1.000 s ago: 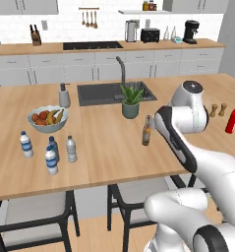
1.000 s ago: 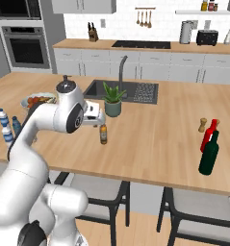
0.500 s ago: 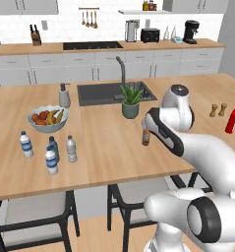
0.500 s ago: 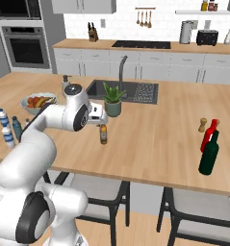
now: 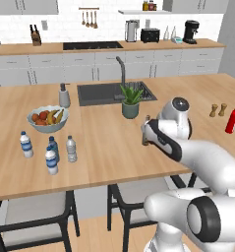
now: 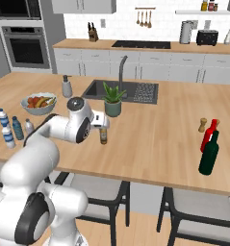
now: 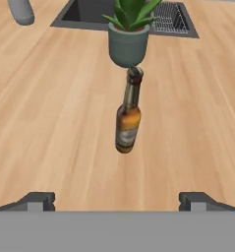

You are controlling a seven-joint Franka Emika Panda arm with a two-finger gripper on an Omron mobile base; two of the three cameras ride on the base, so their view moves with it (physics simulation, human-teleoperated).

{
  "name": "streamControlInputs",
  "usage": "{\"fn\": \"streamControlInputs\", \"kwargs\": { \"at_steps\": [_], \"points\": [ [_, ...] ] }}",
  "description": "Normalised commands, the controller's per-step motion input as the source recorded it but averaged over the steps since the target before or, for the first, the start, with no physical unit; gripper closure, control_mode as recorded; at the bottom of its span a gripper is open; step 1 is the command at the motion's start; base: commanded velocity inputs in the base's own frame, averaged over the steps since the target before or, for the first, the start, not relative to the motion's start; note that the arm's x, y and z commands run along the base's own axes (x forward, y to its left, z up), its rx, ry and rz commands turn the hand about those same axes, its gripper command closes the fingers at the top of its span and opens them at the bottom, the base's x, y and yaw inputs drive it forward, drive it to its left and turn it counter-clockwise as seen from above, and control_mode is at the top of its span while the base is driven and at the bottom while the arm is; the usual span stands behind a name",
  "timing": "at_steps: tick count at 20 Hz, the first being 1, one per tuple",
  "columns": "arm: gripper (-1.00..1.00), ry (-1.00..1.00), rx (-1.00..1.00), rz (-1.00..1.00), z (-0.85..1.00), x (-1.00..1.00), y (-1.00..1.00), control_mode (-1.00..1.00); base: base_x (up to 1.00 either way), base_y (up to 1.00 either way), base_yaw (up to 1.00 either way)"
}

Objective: Move the plastic bottles in the middle to the plastics group, and the glass bottles in the middle to the glass group.

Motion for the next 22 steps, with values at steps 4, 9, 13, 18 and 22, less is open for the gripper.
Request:
{"fn": "streamControlInputs", "kwargs": {
  "at_steps": [4, 9, 13, 18, 22],
  "points": [
    [-1.0, -0.01, 0.0, 0.0, 0.0, 0.24, -0.14, -1.0, 0.0, 0.0, 0.0],
    [-1.0, 0.02, 0.0, 0.0, 0.0, 0.41, -0.15, -1.0, 0.0, 0.0, 0.0],
    [-1.0, 0.07, 0.0, 0.0, 0.0, 0.23, -0.1, -1.0, 0.0, 0.0, 0.0],
    [-1.0, 0.01, 0.0, 0.0, -0.02, 0.06, 0.02, -1.0, 0.0, 0.0, 0.0],
    [-1.0, 0.0, 0.0, 0.02, -0.08, 0.14, 0.05, -1.0, 0.0, 0.0, 0.0]
  ]
}}
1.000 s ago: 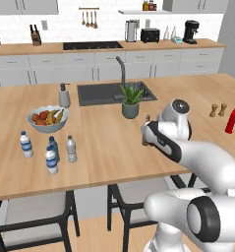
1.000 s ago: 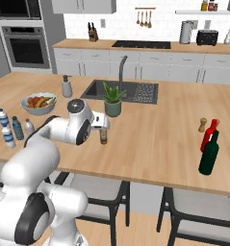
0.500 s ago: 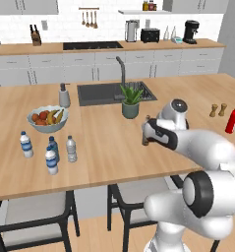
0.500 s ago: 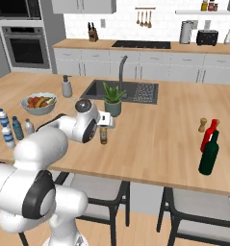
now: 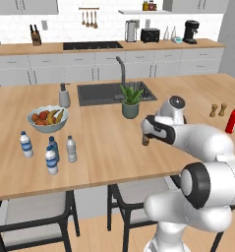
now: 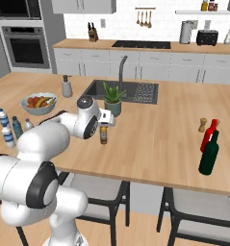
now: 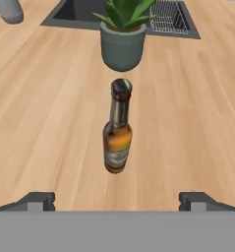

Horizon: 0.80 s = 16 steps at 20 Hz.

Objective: Move the plastic bottles in the middle to the plastics group, and the glass bottles in the middle to the glass group.

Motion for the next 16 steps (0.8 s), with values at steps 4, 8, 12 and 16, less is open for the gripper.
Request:
{"fn": "streamControlInputs", "kwargs": {
  "at_steps": [4, 8, 12, 16],
  "points": [
    [-1.0, 0.0, 0.0, 0.06, -0.17, 0.27, 0.02, -1.0, 0.0, 0.0, 0.0],
    [-1.0, 0.04, 0.0, 0.06, -0.09, 0.29, 0.0, -1.0, 0.0, 0.0, 0.0],
    [-1.0, 0.15, 0.0, 0.05, -0.02, 0.28, 0.0, -1.0, 0.0, 0.0, 0.0],
    [-1.0, 0.22, 0.0, 0.03, 0.0, 0.31, 0.0, -1.0, 0.0, 0.0, 0.0]
  ]
}}
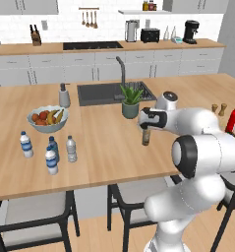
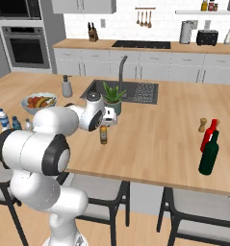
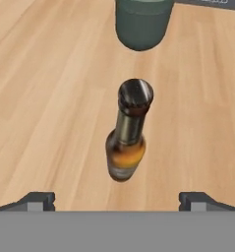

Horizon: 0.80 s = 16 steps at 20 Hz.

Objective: Move the plastic bottles in the middle to the plastics group, and the glass bottles in the middle to the glass group.

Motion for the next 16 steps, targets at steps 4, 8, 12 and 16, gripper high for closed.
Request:
{"fn": "streamControlInputs", "kwargs": {
  "at_steps": [4, 8, 12, 16],
  "points": [
    [-1.0, 0.14, 0.0, 0.01, -0.12, 0.19, 0.0, -1.0, 0.0, 0.0, 0.0],
    [-1.0, -0.02, 0.0, 0.0, -0.39, 0.05, 0.0, -1.0, 0.0, 0.0, 0.0],
    [-1.0, -0.09, 0.0, 0.0, -0.32, 0.0, 0.0, -1.0, 0.0, 0.0, 0.0],
    [-1.0, -0.11, 0.0, 0.0, -0.18, 0.0, 0.0, -1.0, 0.0, 0.0, 0.0]
  ]
}}
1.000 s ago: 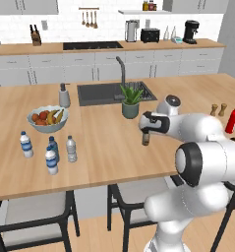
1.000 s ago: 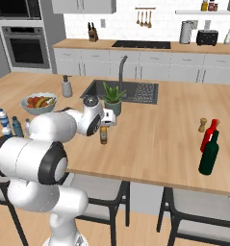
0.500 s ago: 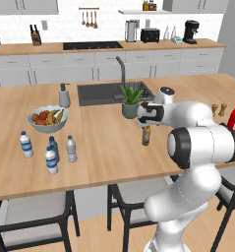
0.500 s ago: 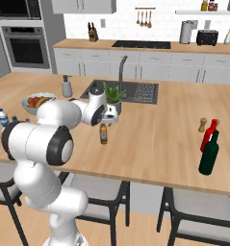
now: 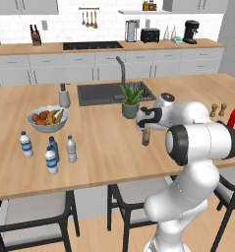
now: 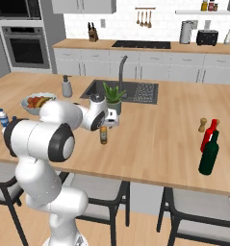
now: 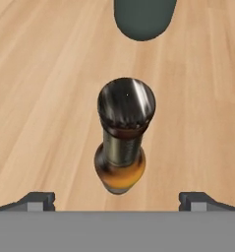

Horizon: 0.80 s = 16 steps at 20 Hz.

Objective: Move the plastic bottles in the middle to the plastics group, and the glass bottles in the middle to the glass group.

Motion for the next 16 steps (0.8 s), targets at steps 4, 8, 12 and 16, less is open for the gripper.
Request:
{"fn": "streamControlInputs", "kwargs": {
  "at_steps": [4, 8, 12, 16],
  "points": [
    [-1.0, -0.09, 0.01, 0.0, -0.08, 0.04, 0.0, -1.0, 0.0, 0.0, 0.0],
    [-1.0, -0.01, 0.0, 0.0, 0.0, 0.15, 0.0, -1.0, 0.0, 0.0, 0.0],
    [-1.0, 0.0, 0.0, 0.0, 0.0, 0.06, 0.0, -1.0, 0.0, 0.0, 0.0],
    [-1.0, 0.0, 0.0, 0.0, 0.0, 0.12, 0.0, -1.0, 0.0, 0.0, 0.0]
  ]
}}
